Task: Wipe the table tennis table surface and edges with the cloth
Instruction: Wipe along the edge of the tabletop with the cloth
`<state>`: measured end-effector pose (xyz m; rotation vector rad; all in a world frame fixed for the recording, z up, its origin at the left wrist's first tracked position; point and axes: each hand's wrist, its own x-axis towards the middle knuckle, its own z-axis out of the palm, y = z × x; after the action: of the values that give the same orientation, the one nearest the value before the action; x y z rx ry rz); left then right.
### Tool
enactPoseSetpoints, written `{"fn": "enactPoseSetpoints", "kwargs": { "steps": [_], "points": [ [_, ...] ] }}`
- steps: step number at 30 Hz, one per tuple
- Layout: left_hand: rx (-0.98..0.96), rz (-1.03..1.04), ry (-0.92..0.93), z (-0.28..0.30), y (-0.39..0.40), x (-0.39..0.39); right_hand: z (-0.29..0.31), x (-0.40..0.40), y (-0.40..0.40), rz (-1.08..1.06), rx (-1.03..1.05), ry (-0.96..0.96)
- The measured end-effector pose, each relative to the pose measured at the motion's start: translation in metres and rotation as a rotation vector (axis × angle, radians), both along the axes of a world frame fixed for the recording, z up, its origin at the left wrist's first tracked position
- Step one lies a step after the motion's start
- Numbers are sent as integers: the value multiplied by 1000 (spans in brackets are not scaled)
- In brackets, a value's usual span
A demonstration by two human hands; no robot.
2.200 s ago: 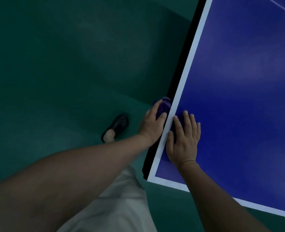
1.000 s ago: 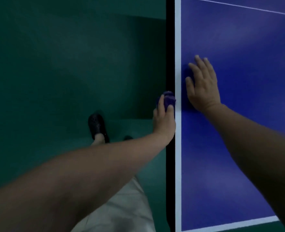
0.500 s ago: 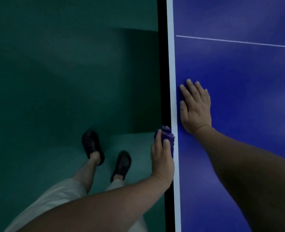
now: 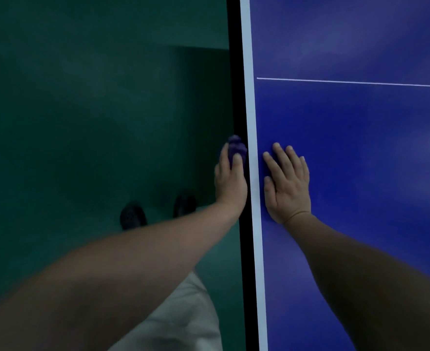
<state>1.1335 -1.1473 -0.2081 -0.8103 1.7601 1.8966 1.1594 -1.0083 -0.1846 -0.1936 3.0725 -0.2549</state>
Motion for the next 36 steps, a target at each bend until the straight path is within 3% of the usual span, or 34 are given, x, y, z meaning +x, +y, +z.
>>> {"fn": "enactPoseSetpoints", "kwargs": {
  "steps": [5,8,15,22,28,36],
  "points": [
    [78,-11,-143,9,3,82,-1,2,1,8,5,-15],
    [60,24,-175,7,4,53,-1,1,1,5,5,-16],
    [19,2,-51,-4,-8,-86,-1,-2,1,14,6,-12],
    [23,-36,-48,15,-9,-37,6,-13,-1,-3,-69,-34],
    [-23,54,20,7,-5,-104,8,-115,-12,59,-183,30],
    [-46,77,23,-15,-11,-232,5,-303,-18,57,-110,69]
  ]
}}
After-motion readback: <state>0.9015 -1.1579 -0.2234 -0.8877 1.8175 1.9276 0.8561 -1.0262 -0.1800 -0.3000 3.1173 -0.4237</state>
